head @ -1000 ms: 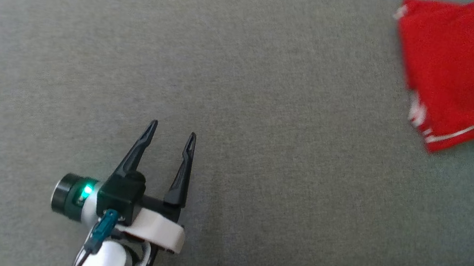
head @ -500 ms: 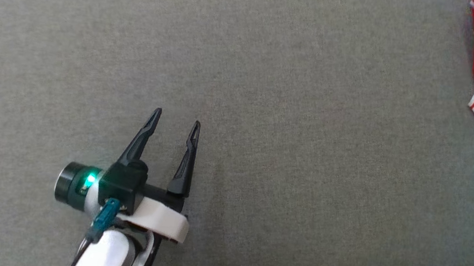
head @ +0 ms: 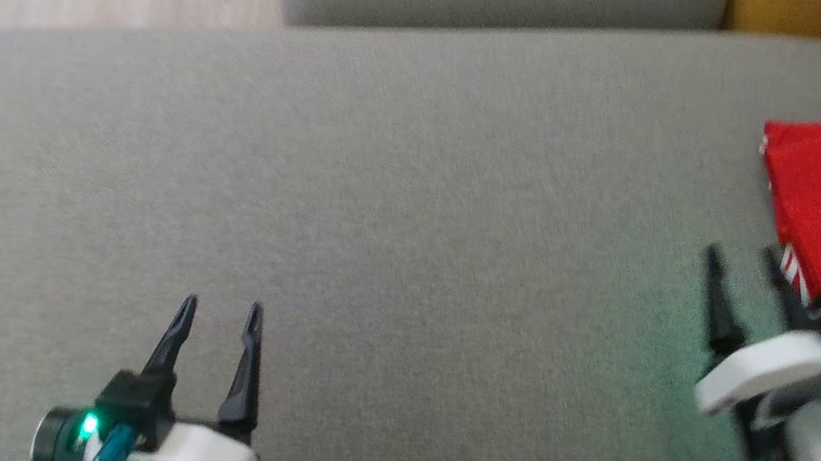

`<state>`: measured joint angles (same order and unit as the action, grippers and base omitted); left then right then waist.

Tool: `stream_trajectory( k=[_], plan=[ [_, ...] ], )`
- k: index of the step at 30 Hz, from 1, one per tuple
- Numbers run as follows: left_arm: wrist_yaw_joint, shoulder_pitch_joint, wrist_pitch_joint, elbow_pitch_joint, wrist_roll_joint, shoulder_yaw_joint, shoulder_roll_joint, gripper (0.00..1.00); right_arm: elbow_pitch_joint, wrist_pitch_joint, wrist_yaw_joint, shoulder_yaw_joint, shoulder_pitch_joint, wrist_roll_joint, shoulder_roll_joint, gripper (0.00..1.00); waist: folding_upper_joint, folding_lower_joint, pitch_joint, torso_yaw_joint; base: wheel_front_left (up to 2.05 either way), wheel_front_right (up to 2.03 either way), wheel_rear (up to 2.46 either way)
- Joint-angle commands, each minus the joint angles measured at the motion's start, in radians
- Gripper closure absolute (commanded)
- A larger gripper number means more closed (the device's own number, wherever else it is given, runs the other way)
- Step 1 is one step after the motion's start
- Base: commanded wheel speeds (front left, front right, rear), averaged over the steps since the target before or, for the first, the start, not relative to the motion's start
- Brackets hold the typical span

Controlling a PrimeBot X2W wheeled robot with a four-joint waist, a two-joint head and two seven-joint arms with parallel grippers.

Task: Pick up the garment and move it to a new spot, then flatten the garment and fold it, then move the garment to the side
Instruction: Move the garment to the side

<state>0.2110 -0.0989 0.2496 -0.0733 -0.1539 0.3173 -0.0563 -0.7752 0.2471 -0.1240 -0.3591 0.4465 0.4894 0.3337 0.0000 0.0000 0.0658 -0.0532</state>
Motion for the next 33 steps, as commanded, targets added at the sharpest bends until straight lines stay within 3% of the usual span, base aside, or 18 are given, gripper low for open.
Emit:
stream_trajectory(
  k=[1,7,10,18,33],
  plan=[
    [0.002,0.014,0.012,0.035,0.000,-0.036,0.006,0.00,0.052,0.014,-0.007,0.004,-0.002,-0.020,-0.006,0.00,0.0000,0.0000,-0.078,0.053,0.00,0.00,0.00],
    [-0.006,-0.057,0.012,0.066,0.015,-0.080,0.006,0.00,0.366,0.014,-0.007,0.217,-0.276,-0.190,-0.203,0.00,0.0000,0.0000,-0.141,0.089,0.00,0.00,0.00],
    [-0.010,-0.094,0.012,0.083,0.018,-0.099,0.006,0.00,0.501,0.014,-0.007,0.262,-0.402,-0.258,-0.253,0.00,0.0000,0.0000,-0.168,0.099,0.00,0.00,0.00],
    [-0.011,-0.153,0.012,0.139,0.043,-0.117,0.006,0.00,0.582,0.015,-0.007,0.243,-0.551,-0.336,-0.272,0.00,0.0000,0.0000,-0.192,0.105,0.00,0.00,0.00],
    [-0.014,-0.162,0.012,0.154,0.048,-0.125,0.006,0.00,0.606,0.015,-0.007,0.239,-0.559,-0.350,-0.274,0.00,0.0000,0.0000,-0.185,0.100,0.00,0.00,0.00]
  ],
)
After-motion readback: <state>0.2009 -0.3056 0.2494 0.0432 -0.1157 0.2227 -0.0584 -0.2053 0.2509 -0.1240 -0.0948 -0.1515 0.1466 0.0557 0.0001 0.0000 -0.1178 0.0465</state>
